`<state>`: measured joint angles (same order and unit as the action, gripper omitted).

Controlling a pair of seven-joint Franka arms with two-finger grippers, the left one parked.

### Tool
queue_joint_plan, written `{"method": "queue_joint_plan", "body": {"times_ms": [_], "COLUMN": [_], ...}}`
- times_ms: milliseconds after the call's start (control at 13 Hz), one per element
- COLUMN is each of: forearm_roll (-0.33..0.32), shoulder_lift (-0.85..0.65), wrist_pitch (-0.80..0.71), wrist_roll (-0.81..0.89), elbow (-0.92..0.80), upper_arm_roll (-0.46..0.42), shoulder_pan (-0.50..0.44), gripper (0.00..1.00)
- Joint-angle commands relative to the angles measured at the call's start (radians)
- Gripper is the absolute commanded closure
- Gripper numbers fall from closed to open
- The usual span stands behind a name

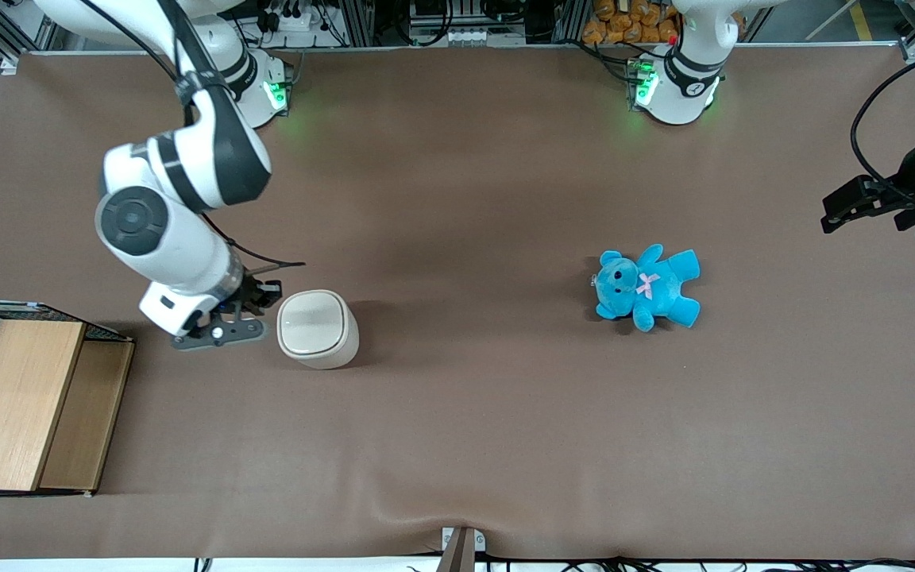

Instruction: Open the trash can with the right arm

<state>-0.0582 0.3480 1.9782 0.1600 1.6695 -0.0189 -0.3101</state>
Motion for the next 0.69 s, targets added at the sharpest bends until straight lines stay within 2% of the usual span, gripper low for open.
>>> {"method": "queue_joint_plan", "body": {"times_ms": [0, 615], "forearm_roll": [-0.028, -0.031], "shoulder_lift": [0.022, 0.034], "wrist_pitch": [0.036, 0.152], "wrist_roll": [0.016, 0.016], "elbow": [0.002, 0.107], "upper_arm_roll": [0.002, 0.004], "shoulder_pan": [-0.021, -0.020], "gripper": [1.00, 1.00]}}
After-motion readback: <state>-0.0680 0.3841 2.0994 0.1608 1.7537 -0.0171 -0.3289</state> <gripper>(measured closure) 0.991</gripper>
